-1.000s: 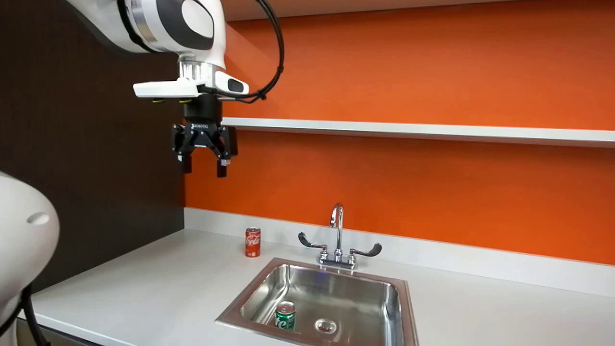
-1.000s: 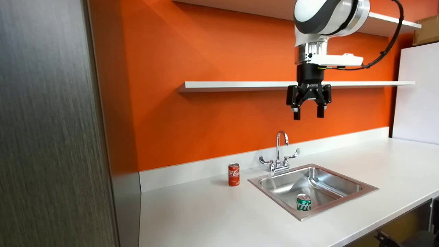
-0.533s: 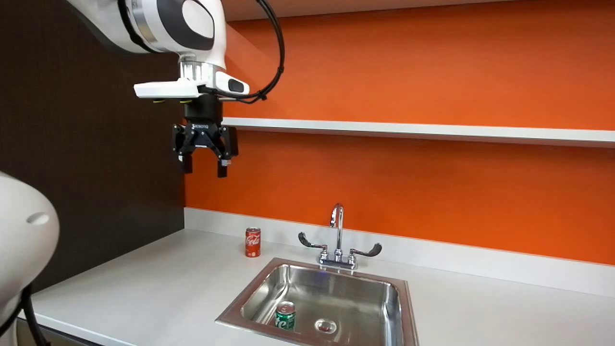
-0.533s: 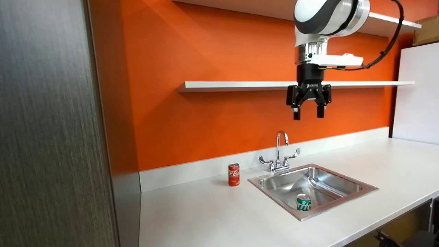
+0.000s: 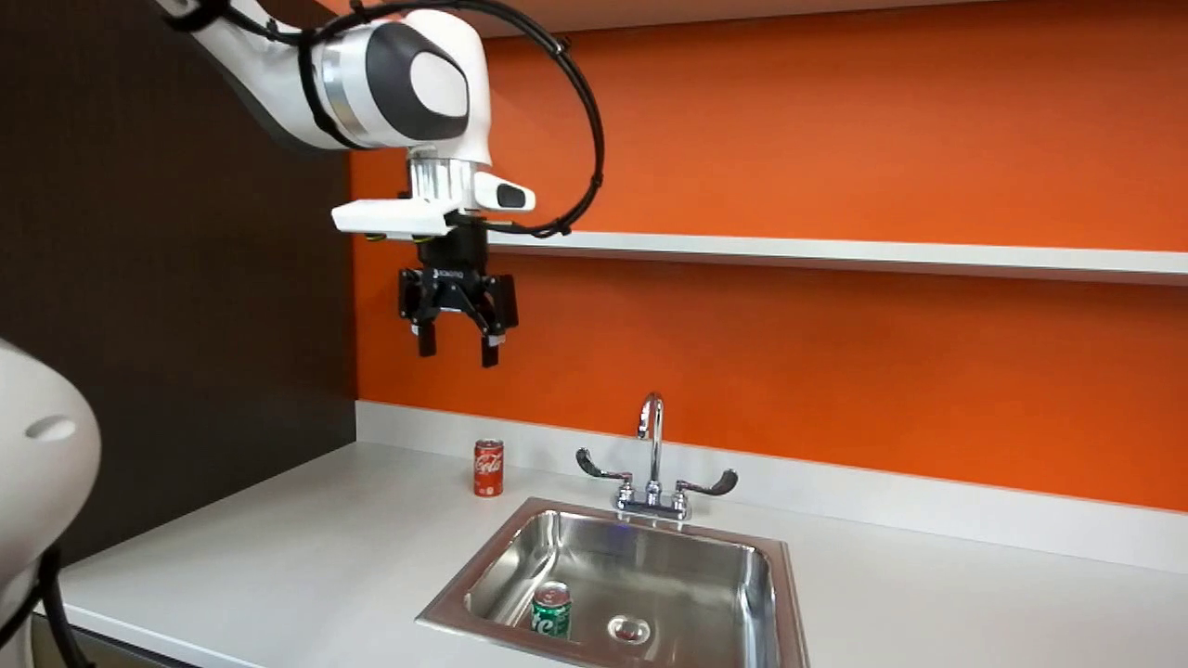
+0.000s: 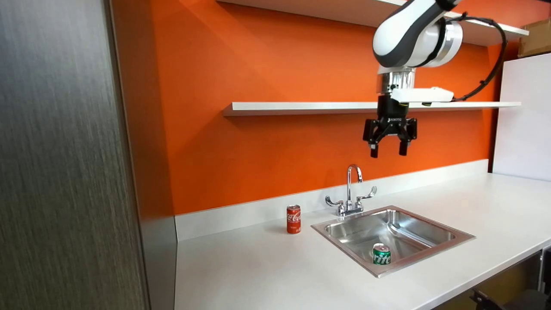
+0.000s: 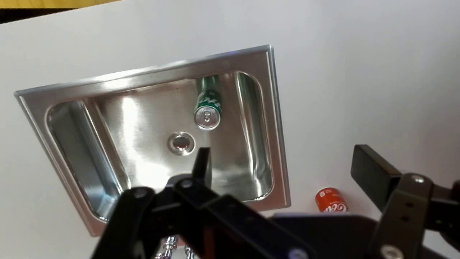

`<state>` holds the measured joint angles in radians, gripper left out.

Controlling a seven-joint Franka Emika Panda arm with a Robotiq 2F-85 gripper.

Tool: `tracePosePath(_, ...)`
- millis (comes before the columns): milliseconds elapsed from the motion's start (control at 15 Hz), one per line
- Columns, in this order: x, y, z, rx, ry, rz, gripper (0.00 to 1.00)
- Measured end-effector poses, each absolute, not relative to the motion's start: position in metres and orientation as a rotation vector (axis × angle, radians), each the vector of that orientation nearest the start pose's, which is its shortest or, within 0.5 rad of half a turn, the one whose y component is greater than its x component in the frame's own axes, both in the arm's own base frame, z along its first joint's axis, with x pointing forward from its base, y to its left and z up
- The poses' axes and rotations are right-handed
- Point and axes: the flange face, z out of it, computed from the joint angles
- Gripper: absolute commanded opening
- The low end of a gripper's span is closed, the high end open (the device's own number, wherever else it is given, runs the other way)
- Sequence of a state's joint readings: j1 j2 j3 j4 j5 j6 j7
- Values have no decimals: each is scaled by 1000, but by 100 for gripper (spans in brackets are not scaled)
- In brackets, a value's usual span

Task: Remove the can from the sink and put it on the counter

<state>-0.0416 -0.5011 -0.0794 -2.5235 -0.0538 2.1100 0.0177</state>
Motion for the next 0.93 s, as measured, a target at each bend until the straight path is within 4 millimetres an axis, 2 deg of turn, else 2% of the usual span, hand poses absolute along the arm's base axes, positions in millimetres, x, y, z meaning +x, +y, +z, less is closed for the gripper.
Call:
tracePosePath(400,417,-103,400,-3126,305,-114,100)
tracePosePath(600,425,-115,370,-3128,333,-76,100)
tracePosePath(933,437,-124,318,-3141,352,-37,100)
